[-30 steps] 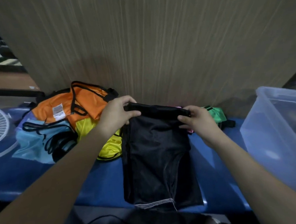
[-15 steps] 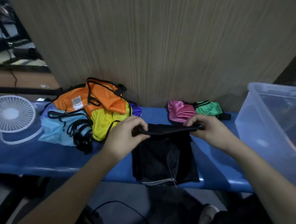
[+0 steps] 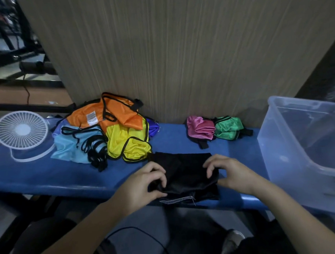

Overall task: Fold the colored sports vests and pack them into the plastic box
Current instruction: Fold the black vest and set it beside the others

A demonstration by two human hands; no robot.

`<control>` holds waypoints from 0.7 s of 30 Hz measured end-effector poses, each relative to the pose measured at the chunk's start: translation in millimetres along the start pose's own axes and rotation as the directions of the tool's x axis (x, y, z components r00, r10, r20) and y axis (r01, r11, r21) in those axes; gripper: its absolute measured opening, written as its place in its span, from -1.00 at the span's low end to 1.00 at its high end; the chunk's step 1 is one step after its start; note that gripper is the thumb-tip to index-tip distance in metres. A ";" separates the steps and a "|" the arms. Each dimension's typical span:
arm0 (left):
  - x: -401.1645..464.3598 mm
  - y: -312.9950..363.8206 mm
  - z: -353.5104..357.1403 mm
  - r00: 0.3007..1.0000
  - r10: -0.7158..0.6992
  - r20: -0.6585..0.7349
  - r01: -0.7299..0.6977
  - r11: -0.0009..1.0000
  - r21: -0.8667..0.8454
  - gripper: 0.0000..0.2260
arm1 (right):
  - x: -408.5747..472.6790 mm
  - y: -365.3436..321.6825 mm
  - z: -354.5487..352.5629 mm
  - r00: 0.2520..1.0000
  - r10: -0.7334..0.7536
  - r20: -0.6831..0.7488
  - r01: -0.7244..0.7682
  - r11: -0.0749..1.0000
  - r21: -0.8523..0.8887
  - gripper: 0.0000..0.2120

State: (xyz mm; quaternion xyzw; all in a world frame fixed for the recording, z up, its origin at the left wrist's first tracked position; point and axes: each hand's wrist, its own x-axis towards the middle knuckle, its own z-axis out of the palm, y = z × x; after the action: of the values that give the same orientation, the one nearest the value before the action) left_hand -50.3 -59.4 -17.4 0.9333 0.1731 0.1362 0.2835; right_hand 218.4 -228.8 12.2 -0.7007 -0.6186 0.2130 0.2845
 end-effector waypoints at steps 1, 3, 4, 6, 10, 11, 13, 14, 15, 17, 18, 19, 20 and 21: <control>-0.6 -1.2 0.7 1.000 -0.009 0.011 0.009 1.000 0.019 -0.80 | -0.5 1.7 1.4 0.999 0.021 0.030 -0.020 0.999 -0.034 -0.67; -1.6 -2.4 1.7 0.998 -0.035 0.058 0.032 0.998 0.058 -0.80 | -0.6 6.5 4.6 0.996 0.050 0.079 -0.042 0.994 -0.102 -0.61; -2.0 -2.5 1.9 0.995 -0.054 0.087 0.047 0.995 0.083 -0.80 | -0.2 10.0 6.5 0.993 0.058 0.098 -0.045 0.991 -0.129 -0.59; -3.4 -3.1 1.2 0.988 -0.088 0.130 0.074 0.991 0.115 -0.77 | 1.1 17.4 9.8 0.988 0.062 0.139 -0.036 0.984 -0.177 -0.55; -6.1 -3.8 -4.0 0.982 -0.079 0.174 0.063 0.993 0.097 -0.74 | 1.0 21.8 12.7 0.972 0.091 0.215 -0.038 0.970 -0.240 -0.61; -6.3 -2.9 -5.5 0.982 -0.071 0.175 0.058 0.995 0.076 -0.77 | 0.0 21.5 11.3 0.969 0.102 0.224 -0.045 0.968 -0.246 -0.63; -5.5 -1.5 -8.0 0.987 -0.052 0.153 0.049 0.998 0.026 -0.82 | -1.6 19.3 7.9 0.963 0.126 0.238 -0.068 0.969 -0.239 -0.65; -4.5 -1.1 -8.6 0.991 -0.040 0.125 0.039 0.999 0.013 -0.83 | -2.0 17.1 6.6 0.966 0.131 0.223 -0.081 0.972 -0.220 -0.67; -3.1 -0.9 -8.3 0.997 -0.022 0.080 0.022 1.000 0.006 -0.83 | -1.4 14.5 6.2 0.977 0.121 0.174 -0.085 0.976 -0.202 -0.68; 3.6 -0.5 -6.1 0.996 0.037 -0.086 -0.034 0.999 0.027 -0.84 | 3.3 11.3 8.5 0.999 0.027 -0.035 -0.034 0.970 -0.241 -0.73; 9.5 -0.2 -4.5 0.979 0.074 -0.189 -0.061 0.996 0.072 -0.86 | 7.0 11.0 11.2 0.987 -0.044 -0.151 -0.002 0.956 -0.293 -0.78; 16.2 0.2 -2.4 0.956 0.105 -0.275 -0.070 0.988 0.135 -0.87 | 11.1 10.7 15.0 0.962 -0.104 -0.252 0.015 0.943 -0.334 -0.82; 23.6 0.3 0.4 0.938 0.119 -0.327 -0.057 0.979 0.193 -0.86 | 15.3 10.7 20.1 0.936 -0.139 -0.325 0.018 0.937 -0.349 -0.86; 30.9 -0.4 3.4 0.932 0.114 -0.343 -0.032 0.971 0.237 -0.82 | 19.2 10.7 25.5 0.921 -0.143 -0.361 0.010 0.938 -0.346 -0.84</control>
State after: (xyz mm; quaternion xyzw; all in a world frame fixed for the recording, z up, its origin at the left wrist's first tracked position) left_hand -21.2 -48.4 -15.6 0.9255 0.2008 0.2920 0.1338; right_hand 212.5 -207.1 -12.9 -0.7418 -0.6060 -0.0477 0.2831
